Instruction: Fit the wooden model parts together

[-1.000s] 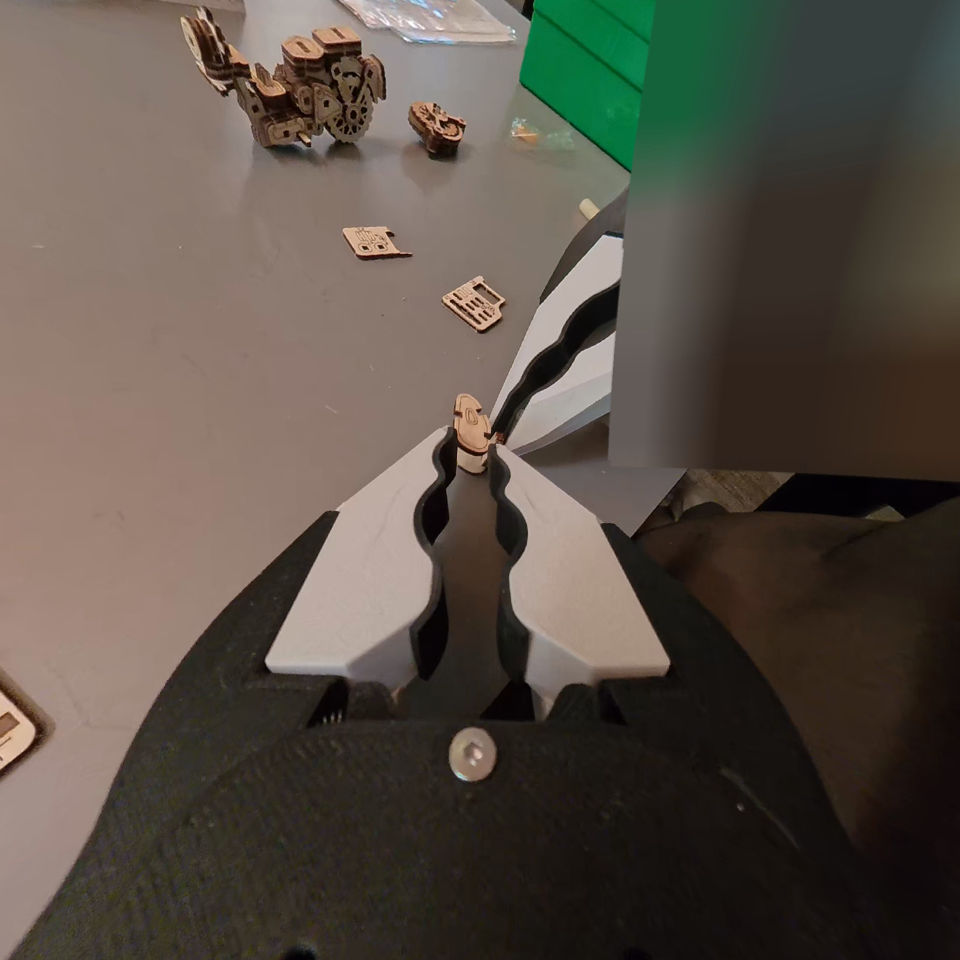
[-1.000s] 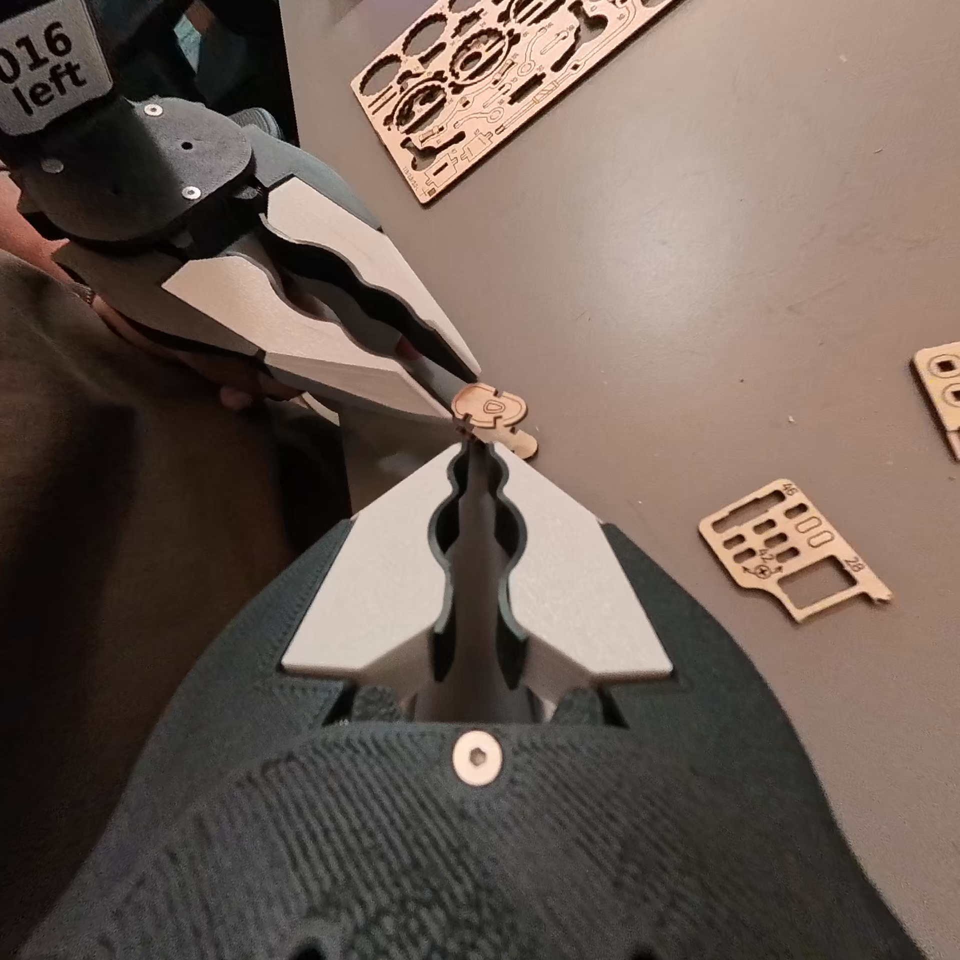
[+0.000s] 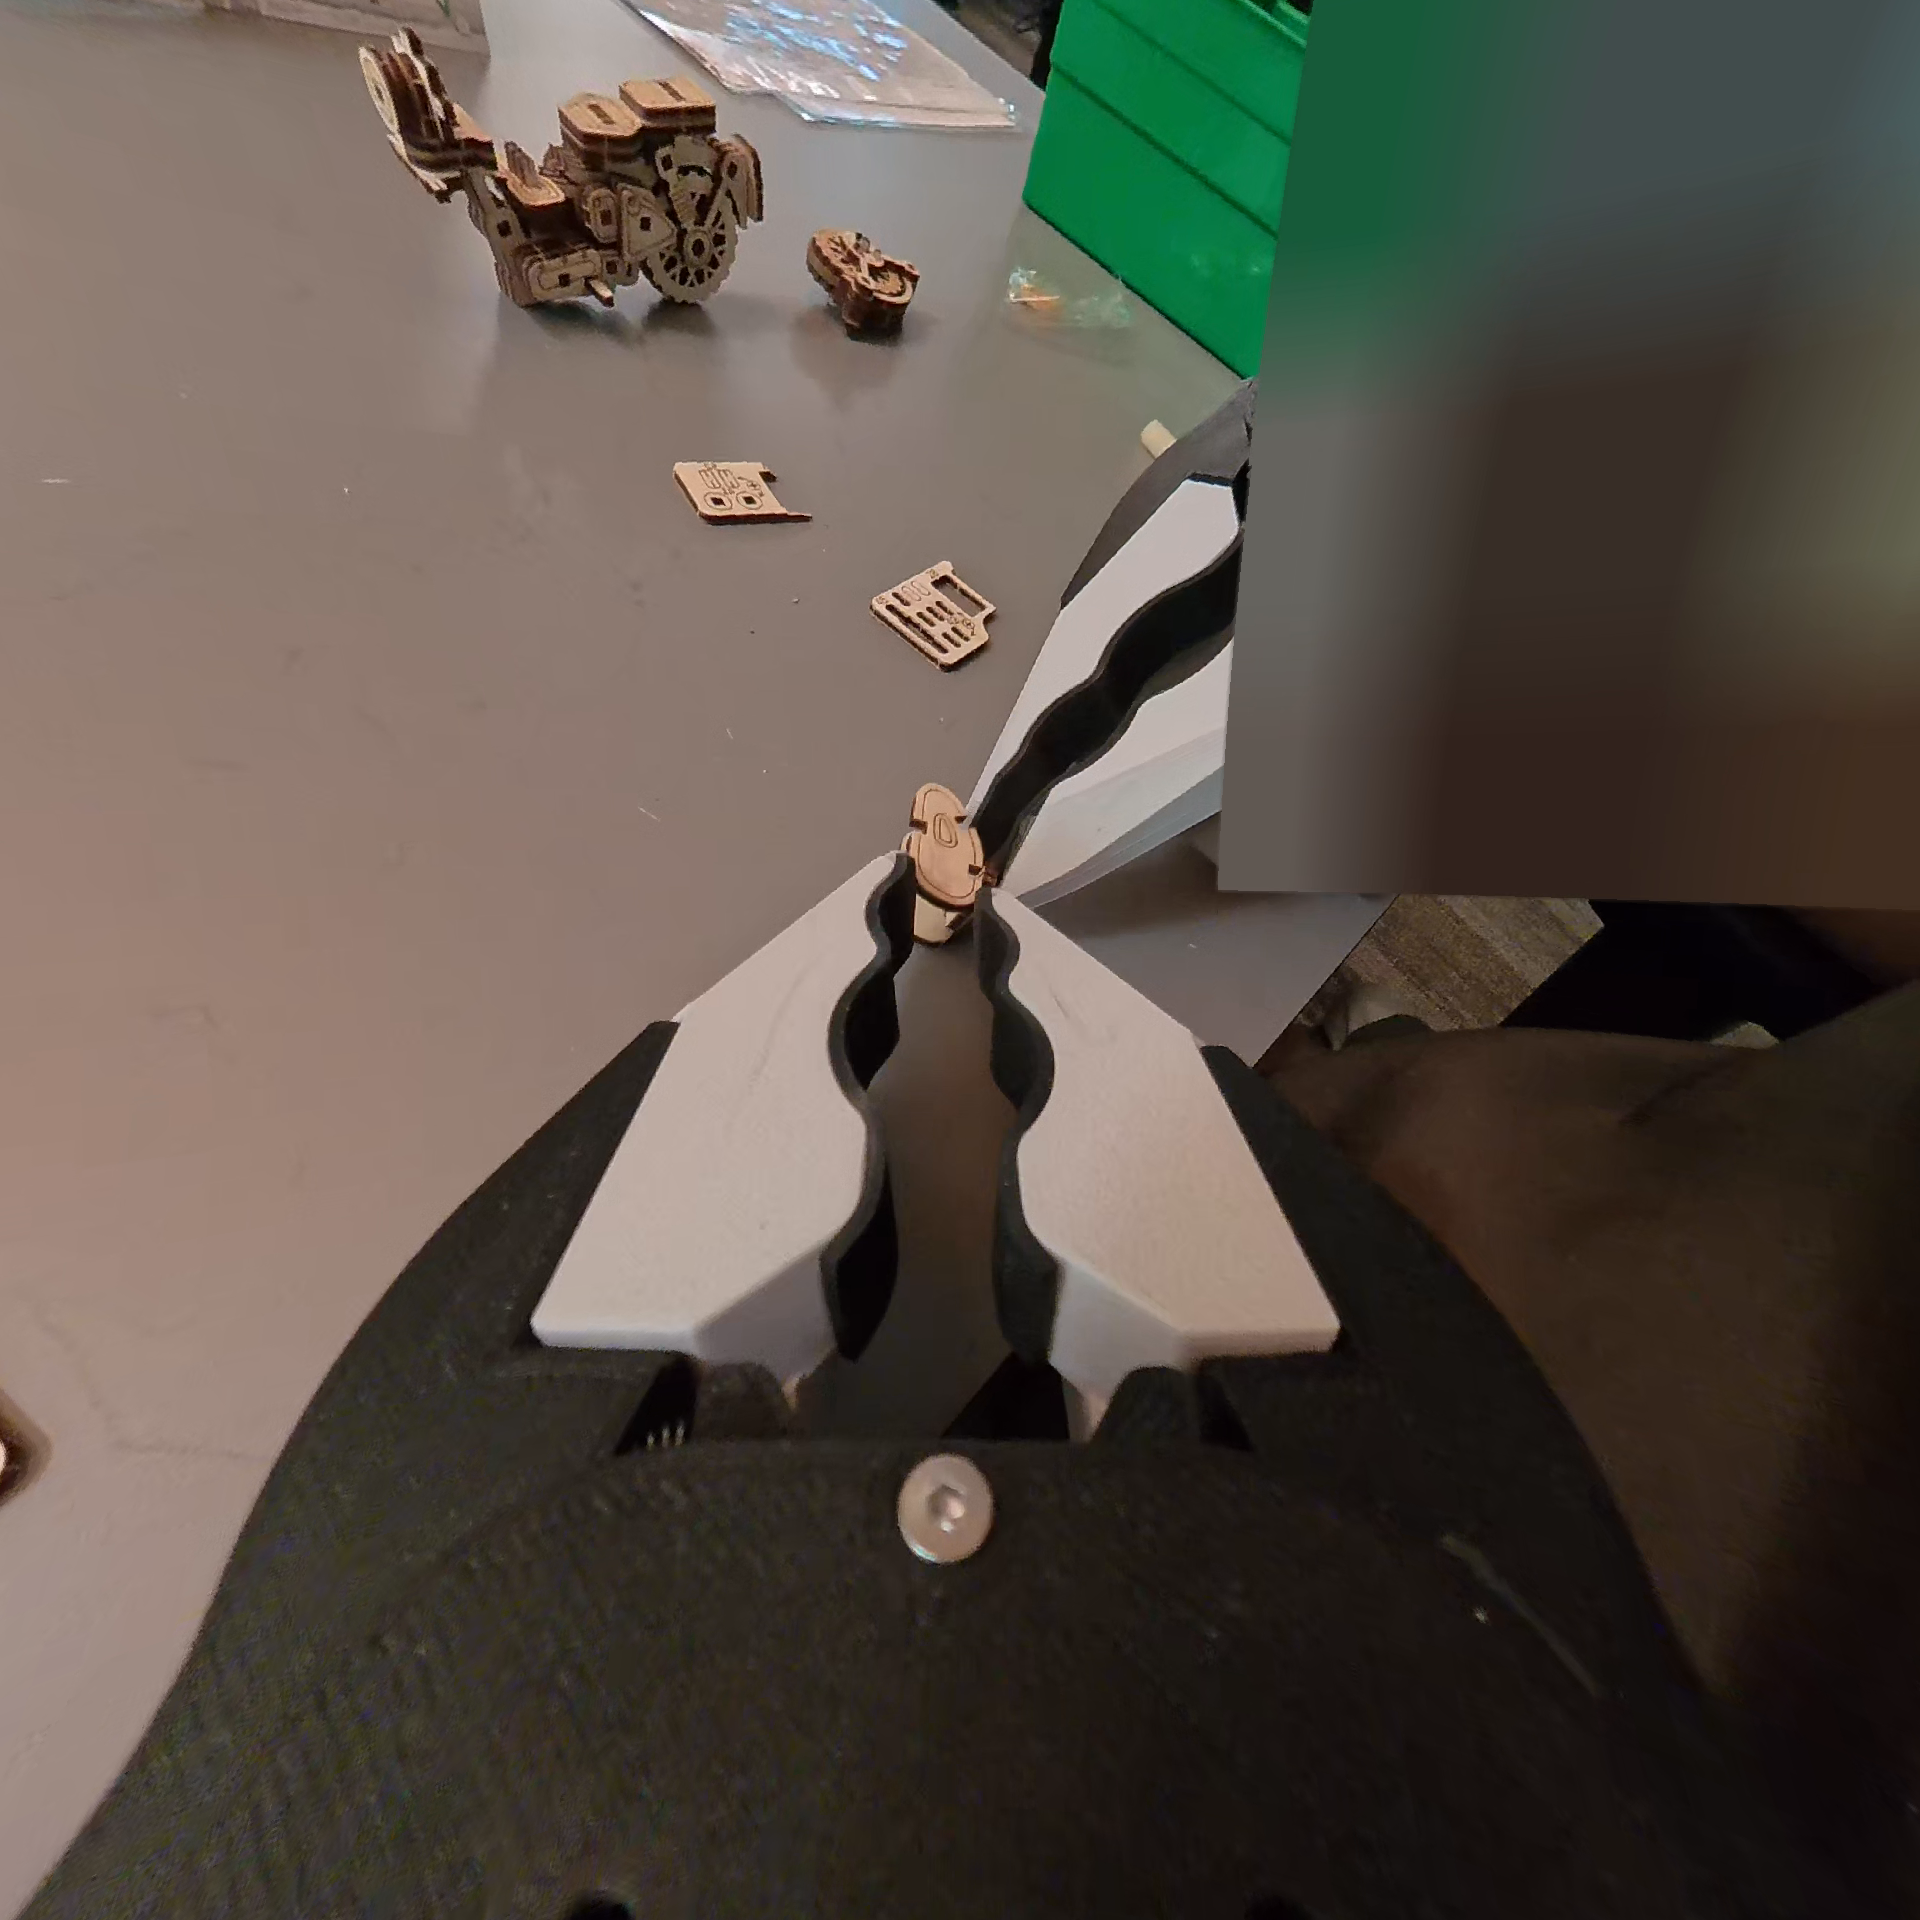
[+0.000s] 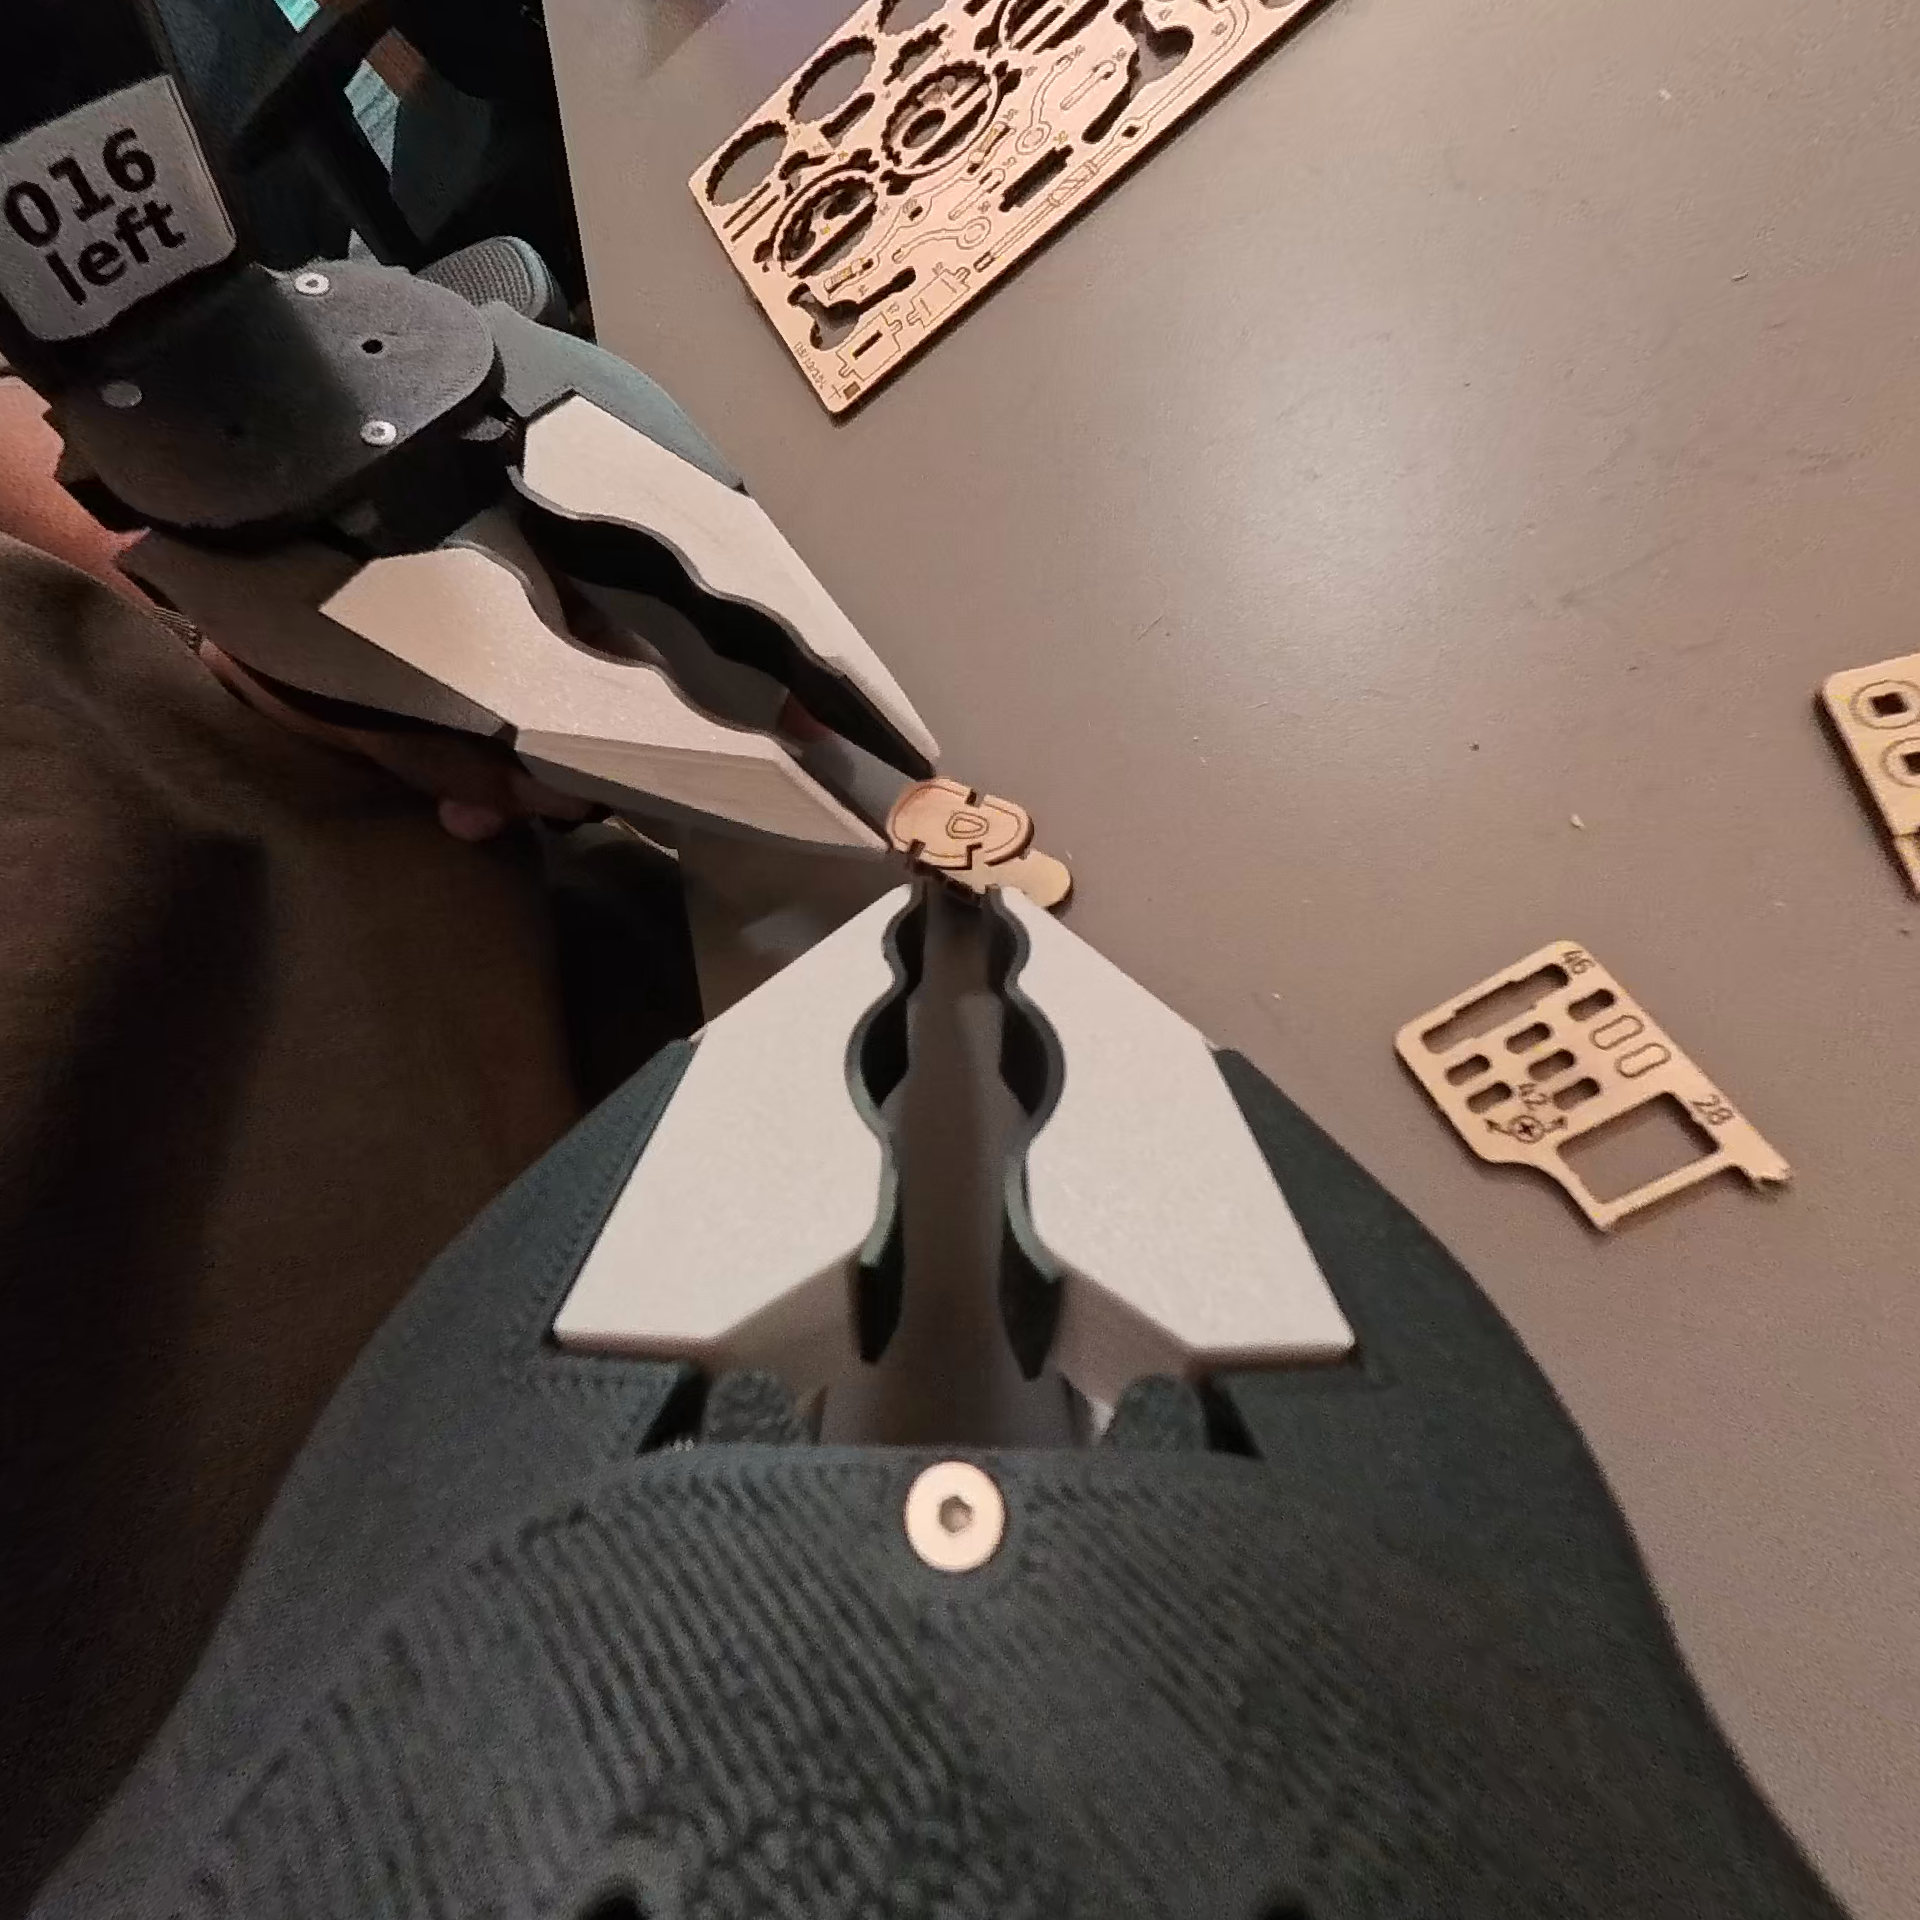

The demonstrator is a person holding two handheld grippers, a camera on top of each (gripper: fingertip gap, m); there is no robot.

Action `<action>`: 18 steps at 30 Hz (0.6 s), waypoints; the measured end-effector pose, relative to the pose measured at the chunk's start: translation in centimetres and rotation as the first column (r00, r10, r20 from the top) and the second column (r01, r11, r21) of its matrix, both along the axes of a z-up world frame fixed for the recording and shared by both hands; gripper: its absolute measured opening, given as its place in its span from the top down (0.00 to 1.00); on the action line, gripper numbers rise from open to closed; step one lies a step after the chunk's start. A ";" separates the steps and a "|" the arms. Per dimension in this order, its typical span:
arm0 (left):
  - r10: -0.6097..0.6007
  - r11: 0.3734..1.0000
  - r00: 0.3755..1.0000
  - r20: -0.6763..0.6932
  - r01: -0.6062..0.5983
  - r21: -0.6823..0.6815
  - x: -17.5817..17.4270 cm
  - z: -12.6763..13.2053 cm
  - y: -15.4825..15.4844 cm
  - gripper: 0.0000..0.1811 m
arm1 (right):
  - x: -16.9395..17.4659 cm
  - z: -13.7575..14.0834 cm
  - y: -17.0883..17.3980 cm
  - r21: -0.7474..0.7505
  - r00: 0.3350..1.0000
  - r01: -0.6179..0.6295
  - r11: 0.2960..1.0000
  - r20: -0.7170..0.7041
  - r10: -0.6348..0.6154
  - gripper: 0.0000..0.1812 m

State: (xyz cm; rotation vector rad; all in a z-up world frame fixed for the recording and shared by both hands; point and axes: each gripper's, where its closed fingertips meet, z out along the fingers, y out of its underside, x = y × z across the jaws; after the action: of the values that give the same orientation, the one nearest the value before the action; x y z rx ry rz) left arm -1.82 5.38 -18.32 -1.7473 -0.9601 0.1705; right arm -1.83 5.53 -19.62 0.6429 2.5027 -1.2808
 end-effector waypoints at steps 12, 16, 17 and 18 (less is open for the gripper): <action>-0.008 1.000 1.000 -0.026 0.007 -0.018 -0.3 0.0 0.0 0.95 | -0.9 1.5 1.7 0.081 0.871 -0.157 0.984 -0.458 0.176 0.85; -0.019 0.999 0.999 -0.040 0.018 -0.028 -0.3 0.0 0.0 0.95 | -0.8 3.7 1.6 0.036 0.778 -0.332 0.943 -0.555 0.295 0.83; -0.022 0.999 0.999 -0.045 0.021 -0.029 -0.3 0.0 0.0 0.95 | -1.0 4.0 1.5 0.026 0.758 -0.375 0.927 -0.567 0.322 0.83; -0.024 0.999 0.998 -0.050 0.022 -0.032 -0.3 0.0 0.1 0.95 | -1.2 4.2 1.4 0.018 0.745 -0.415 0.910 -0.566 0.351 0.83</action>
State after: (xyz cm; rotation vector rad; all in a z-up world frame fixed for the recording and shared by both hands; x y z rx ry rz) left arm -2.15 5.45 -18.32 -1.7739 -0.9046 0.2152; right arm -3.05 6.97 -15.43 -0.3397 2.7566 -1.5866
